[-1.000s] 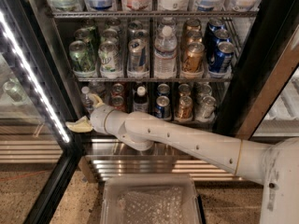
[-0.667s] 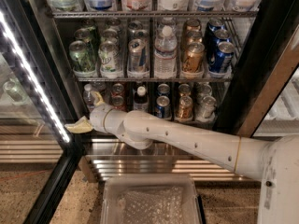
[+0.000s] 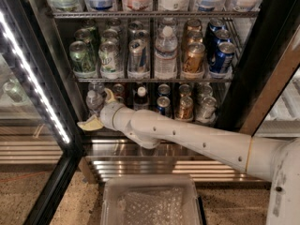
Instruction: Pick water bottle from bottom shelf of fridge
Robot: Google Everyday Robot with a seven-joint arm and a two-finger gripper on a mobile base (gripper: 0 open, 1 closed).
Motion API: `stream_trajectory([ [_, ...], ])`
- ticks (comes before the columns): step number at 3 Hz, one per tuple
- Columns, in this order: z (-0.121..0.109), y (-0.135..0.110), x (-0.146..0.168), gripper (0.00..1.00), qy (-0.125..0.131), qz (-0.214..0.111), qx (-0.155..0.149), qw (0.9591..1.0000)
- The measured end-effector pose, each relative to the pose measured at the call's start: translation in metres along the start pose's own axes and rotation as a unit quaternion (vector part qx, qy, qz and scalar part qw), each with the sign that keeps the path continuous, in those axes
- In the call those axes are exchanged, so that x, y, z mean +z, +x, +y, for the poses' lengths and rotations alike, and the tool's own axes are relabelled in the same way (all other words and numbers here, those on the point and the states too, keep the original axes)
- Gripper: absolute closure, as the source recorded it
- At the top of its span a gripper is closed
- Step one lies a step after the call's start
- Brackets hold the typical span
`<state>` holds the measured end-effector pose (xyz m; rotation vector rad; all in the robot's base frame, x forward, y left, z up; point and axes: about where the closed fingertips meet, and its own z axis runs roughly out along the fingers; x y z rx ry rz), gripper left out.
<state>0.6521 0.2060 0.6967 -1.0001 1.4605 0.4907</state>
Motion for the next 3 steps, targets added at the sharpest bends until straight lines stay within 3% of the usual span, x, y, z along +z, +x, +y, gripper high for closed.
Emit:
stream_trajectory([
  [1,-0.018,0.013,-0.008,0.11,0.02,0.025,-0.022,0.9992],
  [2,-0.025,0.024,-0.009,0.1,0.025,0.041,-0.026,0.9985],
  [3,-0.012,0.034,0.005,0.15,0.009,0.04,-0.009,0.9991],
])
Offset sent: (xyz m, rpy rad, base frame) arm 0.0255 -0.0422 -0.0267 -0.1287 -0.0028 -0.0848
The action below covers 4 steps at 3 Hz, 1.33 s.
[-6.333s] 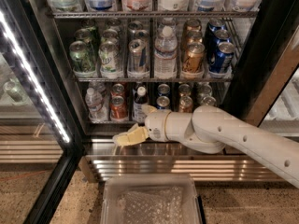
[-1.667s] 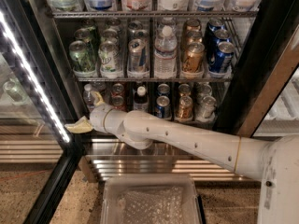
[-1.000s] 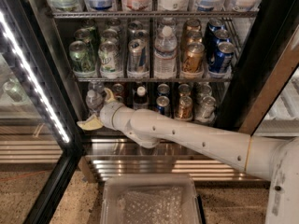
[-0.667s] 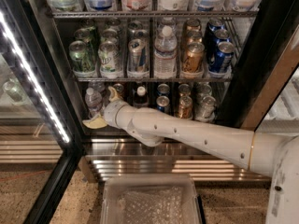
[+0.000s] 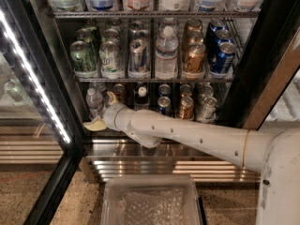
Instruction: Pick water bottle from bottom shelf of fridge
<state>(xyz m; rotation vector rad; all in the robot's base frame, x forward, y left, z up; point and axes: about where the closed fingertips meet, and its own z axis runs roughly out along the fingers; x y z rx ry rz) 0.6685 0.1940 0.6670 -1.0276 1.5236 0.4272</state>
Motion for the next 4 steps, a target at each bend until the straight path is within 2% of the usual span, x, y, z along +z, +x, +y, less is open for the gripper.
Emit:
stream_trajectory([
  [1,0.017,0.006,0.017,0.14,-0.016,-0.006,0.025,0.9995],
  [2,0.025,0.008,0.028,0.15,-0.025,-0.01,0.036,0.999],
  [4,0.029,0.019,0.058,0.22,-0.028,-0.008,0.045,0.9986],
])
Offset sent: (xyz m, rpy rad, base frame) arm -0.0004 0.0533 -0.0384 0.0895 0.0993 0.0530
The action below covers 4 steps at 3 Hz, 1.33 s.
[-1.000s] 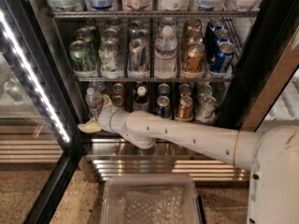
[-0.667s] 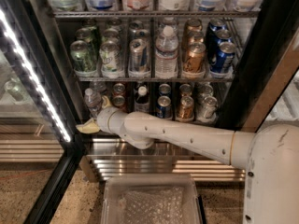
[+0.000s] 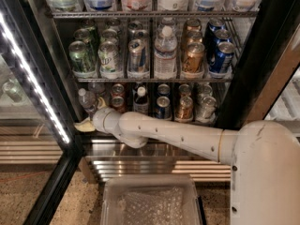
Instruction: Pick water bottle from bottom shelf of fridge
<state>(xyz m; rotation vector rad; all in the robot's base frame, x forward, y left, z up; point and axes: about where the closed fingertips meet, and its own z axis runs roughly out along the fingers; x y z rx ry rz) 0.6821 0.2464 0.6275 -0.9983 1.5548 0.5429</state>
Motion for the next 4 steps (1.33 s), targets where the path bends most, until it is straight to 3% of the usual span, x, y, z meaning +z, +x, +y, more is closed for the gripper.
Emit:
stream_trajectory([
  [1,-0.0034,0.0048,0.0121,0.27,0.002,0.004,-0.004,1.0],
  [2,-0.0031,0.0011,0.0177,0.46,-0.001,0.011,-0.007,0.9999],
  [4,-0.0056,0.0017,0.0105,0.92,0.003,0.018,-0.006,0.9998],
])
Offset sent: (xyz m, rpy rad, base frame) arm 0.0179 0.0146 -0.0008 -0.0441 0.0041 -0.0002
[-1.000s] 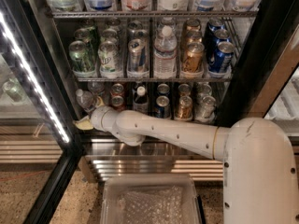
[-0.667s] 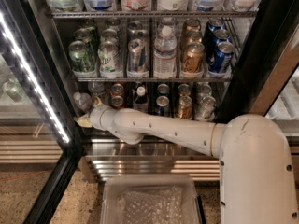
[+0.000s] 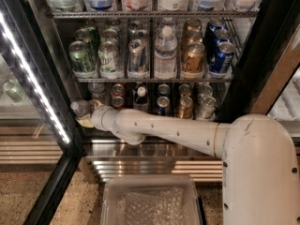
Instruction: Pick water bottle from bottom shelf of fridge
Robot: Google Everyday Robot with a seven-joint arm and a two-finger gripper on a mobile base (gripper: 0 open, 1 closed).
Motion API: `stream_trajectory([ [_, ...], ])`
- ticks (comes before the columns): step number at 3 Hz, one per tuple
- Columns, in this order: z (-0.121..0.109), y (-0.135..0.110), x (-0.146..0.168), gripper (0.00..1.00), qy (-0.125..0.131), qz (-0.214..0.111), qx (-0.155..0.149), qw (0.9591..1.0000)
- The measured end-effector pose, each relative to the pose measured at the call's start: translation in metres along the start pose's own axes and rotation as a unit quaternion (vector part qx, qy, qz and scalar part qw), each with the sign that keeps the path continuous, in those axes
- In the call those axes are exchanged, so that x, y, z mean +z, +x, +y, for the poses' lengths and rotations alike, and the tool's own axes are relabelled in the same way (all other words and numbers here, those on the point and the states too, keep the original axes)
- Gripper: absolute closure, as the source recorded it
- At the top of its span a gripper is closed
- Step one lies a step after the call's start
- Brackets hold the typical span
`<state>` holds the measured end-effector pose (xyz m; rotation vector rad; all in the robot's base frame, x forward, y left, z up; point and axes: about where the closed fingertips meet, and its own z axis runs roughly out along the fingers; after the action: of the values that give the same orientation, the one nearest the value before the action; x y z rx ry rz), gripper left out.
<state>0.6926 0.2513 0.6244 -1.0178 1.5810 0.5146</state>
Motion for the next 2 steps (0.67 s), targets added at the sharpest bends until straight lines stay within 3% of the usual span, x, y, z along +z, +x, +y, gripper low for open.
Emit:
stream_trajectory([
  [1,0.0002,0.0045,-0.0059,1.0,0.003,-0.001,0.0,1.0],
  [2,0.0002,0.0045,-0.0059,1.0,0.003,-0.001,0.0,1.0],
])
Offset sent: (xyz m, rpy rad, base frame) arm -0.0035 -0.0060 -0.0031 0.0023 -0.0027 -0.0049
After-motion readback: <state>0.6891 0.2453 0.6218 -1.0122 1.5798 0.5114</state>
